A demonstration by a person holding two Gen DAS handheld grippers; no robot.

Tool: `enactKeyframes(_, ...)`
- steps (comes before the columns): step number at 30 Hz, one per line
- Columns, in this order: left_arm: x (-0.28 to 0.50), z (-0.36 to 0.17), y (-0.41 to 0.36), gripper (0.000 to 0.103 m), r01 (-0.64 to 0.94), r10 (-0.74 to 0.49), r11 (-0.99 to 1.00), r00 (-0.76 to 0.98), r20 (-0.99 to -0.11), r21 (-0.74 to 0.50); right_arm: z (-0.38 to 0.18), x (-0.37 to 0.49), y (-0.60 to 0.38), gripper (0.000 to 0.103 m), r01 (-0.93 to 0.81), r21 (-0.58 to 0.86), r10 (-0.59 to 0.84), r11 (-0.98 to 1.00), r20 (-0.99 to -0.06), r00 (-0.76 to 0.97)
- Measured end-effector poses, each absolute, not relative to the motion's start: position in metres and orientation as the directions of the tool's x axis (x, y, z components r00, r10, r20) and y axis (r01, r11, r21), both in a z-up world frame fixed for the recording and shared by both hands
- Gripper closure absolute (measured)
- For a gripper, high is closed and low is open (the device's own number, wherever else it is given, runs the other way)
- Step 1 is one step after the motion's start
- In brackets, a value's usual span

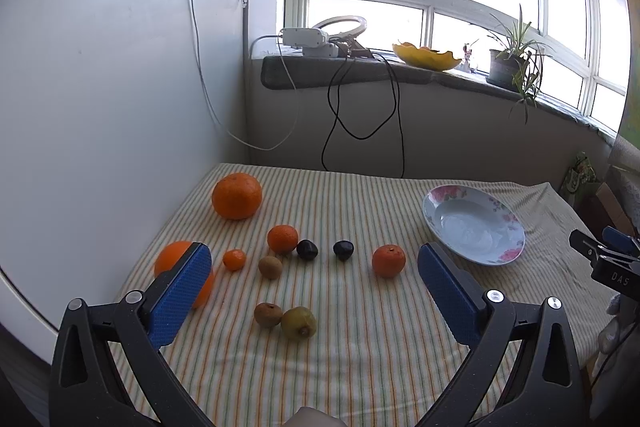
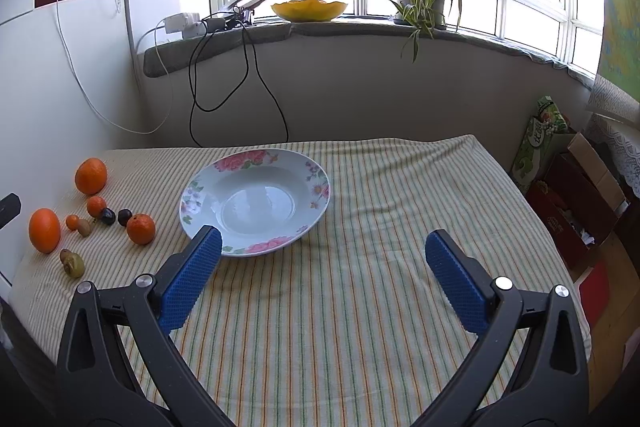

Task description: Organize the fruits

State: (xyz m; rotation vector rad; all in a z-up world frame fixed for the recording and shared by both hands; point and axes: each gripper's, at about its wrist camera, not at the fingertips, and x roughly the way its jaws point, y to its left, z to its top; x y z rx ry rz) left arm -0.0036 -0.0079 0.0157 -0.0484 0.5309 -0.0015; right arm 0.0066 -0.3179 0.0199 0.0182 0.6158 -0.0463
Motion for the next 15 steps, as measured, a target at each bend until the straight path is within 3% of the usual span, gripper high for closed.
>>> enactKeyframes(15,-0.0052,0.0162,-0.0074,0.001,-0.003,-0.022,0.999,0.866,-0.5,-0.048,0.0239,0.0042,-0.3178,0.0,0.047,0.023,-0.026,0.999,-0.574,0.818)
